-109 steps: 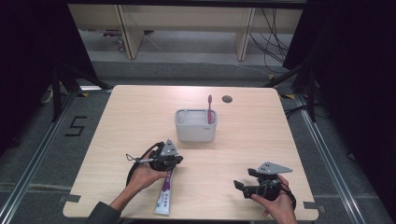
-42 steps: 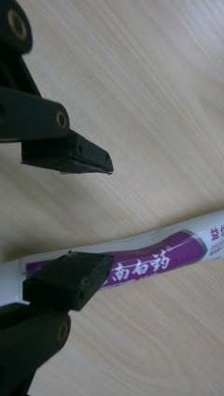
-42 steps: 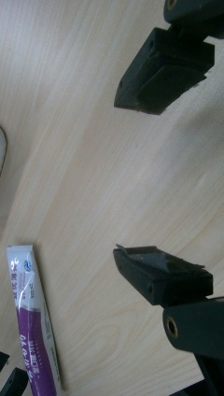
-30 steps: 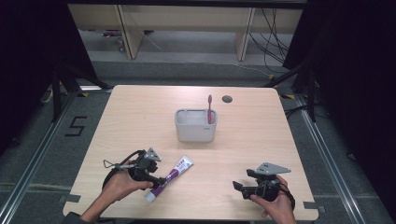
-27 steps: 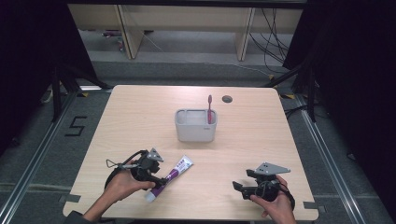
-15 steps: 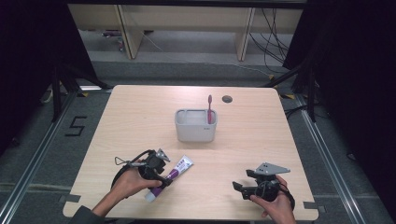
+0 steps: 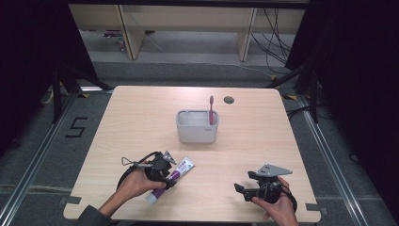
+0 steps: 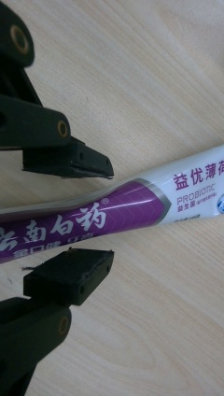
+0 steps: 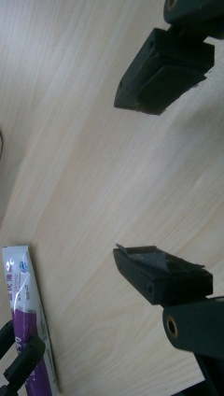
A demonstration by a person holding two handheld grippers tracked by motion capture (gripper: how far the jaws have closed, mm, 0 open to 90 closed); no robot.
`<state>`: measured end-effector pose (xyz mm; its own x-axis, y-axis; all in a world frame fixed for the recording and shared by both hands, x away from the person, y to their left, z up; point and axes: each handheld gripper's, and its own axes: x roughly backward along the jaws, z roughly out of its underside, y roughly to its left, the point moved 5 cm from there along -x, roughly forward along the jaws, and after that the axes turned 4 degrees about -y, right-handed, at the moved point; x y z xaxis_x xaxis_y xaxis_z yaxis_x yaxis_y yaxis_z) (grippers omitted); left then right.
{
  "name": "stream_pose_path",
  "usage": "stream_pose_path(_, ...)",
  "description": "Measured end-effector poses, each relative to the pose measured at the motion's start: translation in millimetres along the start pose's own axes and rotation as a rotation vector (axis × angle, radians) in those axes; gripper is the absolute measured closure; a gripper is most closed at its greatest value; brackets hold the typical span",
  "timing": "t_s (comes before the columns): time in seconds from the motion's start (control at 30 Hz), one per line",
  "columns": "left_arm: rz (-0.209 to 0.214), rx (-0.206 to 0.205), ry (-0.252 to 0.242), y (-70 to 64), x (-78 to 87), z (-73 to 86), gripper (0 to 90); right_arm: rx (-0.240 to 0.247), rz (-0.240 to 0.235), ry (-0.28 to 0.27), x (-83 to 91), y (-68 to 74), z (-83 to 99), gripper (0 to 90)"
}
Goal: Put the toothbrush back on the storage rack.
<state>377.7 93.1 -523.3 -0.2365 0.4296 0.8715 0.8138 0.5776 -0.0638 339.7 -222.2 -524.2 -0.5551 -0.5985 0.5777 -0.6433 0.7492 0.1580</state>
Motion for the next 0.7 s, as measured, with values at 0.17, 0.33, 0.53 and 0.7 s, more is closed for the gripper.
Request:
stream_pose_path(0.17, 0.0, 0.0, 0.017, 0.1, -1.7, -1.1, 55.1, -0.025, -0.011, 0.0, 0.1, 1.5, 0.7, 24.3)
stream_pose_path(0.33, -0.01, -0.006, 0.031, 0.0, -2.8, -3.5, 57.0, 0.006, -0.002, -0.005, 1.1, -0.8, -0.4, 24.4)
stream_pose_path(0.53, -0.01, -0.012, 0.047, -0.3, -5.7, -5.1, 59.3, 0.007, -0.001, -0.005, 1.1, -1.3, -0.3, 24.4)
stream_pose_path(0.7, -0.014, -0.014, 0.068, -1.5, -8.2, -5.9, 61.1, 0.003, 0.0, -0.003, 1.4, -1.1, 0.1, 24.6)
